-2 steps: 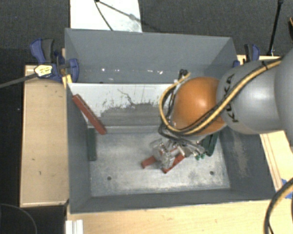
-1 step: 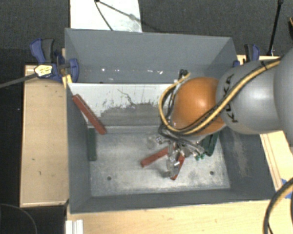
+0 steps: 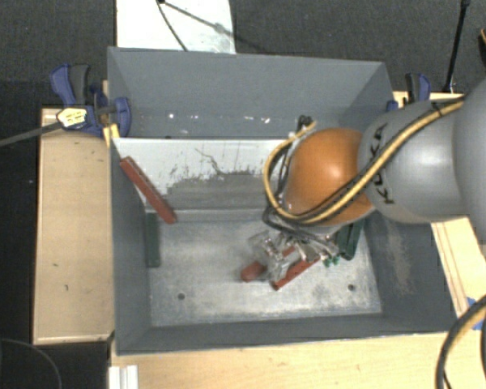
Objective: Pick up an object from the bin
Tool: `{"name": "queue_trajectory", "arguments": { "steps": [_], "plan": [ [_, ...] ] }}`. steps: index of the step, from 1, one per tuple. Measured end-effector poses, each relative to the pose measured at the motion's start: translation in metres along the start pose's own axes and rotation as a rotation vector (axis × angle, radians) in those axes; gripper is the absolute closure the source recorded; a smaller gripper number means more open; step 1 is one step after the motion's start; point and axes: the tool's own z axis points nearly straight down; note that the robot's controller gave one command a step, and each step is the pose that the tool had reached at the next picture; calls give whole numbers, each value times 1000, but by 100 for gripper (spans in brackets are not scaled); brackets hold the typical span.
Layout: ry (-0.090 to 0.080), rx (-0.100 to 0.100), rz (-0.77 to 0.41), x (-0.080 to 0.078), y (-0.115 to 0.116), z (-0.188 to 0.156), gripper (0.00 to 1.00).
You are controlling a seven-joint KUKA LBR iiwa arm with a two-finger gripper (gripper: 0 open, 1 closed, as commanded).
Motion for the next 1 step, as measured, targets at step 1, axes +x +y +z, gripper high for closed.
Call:
{"name": "queue_trajectory", "arguments": {
  "steps": [1],
  "plan": [
    [-9, 4, -82, 15, 5, -132, 100]
  ]
}}
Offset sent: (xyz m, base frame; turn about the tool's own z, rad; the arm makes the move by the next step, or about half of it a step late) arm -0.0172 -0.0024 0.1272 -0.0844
